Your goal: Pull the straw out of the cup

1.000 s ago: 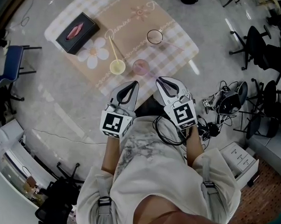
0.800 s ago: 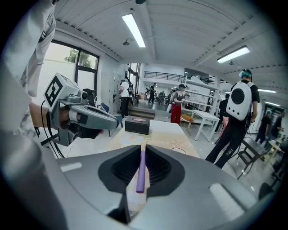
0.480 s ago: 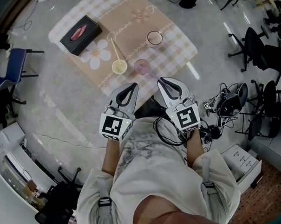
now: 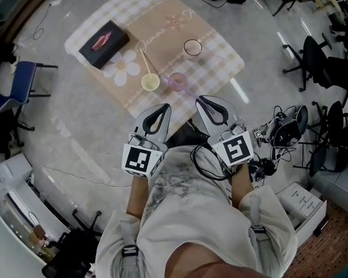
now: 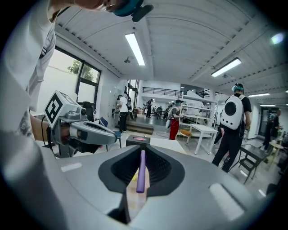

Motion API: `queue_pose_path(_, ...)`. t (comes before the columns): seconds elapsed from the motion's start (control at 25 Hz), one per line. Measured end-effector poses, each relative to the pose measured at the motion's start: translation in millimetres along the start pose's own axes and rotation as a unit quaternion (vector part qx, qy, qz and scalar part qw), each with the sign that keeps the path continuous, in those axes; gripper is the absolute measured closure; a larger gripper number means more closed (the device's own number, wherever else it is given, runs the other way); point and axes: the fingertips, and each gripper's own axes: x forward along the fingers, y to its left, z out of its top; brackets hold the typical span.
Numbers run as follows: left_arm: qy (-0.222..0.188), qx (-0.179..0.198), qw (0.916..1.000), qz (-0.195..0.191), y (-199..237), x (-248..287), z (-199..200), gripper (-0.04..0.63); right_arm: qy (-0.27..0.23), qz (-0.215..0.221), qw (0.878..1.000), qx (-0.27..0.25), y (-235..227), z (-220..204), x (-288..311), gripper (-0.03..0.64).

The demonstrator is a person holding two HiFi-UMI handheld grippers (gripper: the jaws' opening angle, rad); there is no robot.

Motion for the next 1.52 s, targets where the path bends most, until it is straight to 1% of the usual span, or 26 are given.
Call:
queue_pose_path(0.12, -0.007, 0.002, 1.0, 0.002, -1, -5, 4, 0.591, -0.014, 0.001, 1.0, 0.006, 4, 7, -2, 0.577)
queue_pose_path(0.64, -0.018, 0.011, 0.9998, 0.006, -9, -15, 13, 0.591, -0.039, 0.016, 0.999, 0.02, 14, 21, -11, 0.578)
queue_pose_path(1.0, -0.022, 0.007, 0.9997, 0.013, -7, -20, 10, 0.591, -0.031, 0.033, 0.999, 0.01, 21, 19, -8, 0.581)
queue_pose_path(1.52, -0.017, 0.008, 0.9997, 0.012, -6, -17, 8, 0.591, -0.03, 0.033, 0.999, 0.013, 20, 17, -7, 0.581)
